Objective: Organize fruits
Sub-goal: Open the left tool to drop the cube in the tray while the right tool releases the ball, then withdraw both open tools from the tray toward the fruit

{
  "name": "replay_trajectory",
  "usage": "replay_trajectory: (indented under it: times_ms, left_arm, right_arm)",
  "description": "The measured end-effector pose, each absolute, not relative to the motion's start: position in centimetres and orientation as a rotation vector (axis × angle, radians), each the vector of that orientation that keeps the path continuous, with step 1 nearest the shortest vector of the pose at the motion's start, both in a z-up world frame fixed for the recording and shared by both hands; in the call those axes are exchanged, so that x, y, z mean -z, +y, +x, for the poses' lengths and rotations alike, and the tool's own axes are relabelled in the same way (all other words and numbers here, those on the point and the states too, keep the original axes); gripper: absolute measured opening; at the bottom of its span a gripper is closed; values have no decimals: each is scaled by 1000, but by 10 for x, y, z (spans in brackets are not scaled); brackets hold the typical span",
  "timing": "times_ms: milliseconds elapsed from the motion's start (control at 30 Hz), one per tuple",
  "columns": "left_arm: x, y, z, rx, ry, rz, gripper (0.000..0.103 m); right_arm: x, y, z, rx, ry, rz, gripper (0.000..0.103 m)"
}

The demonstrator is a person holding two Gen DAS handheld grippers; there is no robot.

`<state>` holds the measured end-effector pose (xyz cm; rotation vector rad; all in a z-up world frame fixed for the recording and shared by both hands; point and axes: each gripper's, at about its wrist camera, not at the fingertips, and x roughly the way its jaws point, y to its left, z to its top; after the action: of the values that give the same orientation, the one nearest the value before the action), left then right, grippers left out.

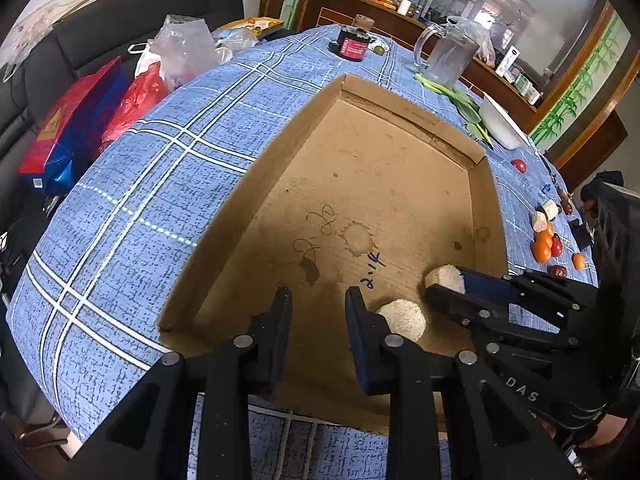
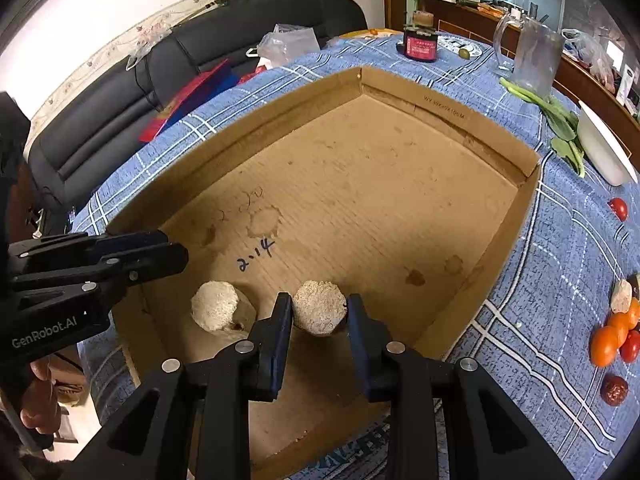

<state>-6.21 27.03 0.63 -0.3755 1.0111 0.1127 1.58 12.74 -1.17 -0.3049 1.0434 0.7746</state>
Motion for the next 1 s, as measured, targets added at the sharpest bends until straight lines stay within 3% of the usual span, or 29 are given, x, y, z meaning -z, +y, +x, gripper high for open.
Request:
replay_trajectory:
  times_ms: [200,433,733,800,867,1000]
  left_arm:
    - [-5,267,-56,-125,1017,-344,28]
    - [-8,264,-59,-157,1008,-329,52]
    - [-24,249,-69,-219,953,-286,61]
    - [-30,241,-71,-234,933,-257,62]
    - [-34,230,-71,-247,918,-224,67]
    - [-42,210,-69,-244,889,-186,68]
  right_arm:
    - [14,131,12,-762,1033,-346,31]
    - [9,128,11,-755,1027,-357,31]
    - [-14,105,-3,-724,985,-312,34]
    - [-19,93,-7,-709,975,-291,37]
    - [-23,83,-10,-681,967,-279,52]
    - [-33,55,-16,-614,935,-241,58]
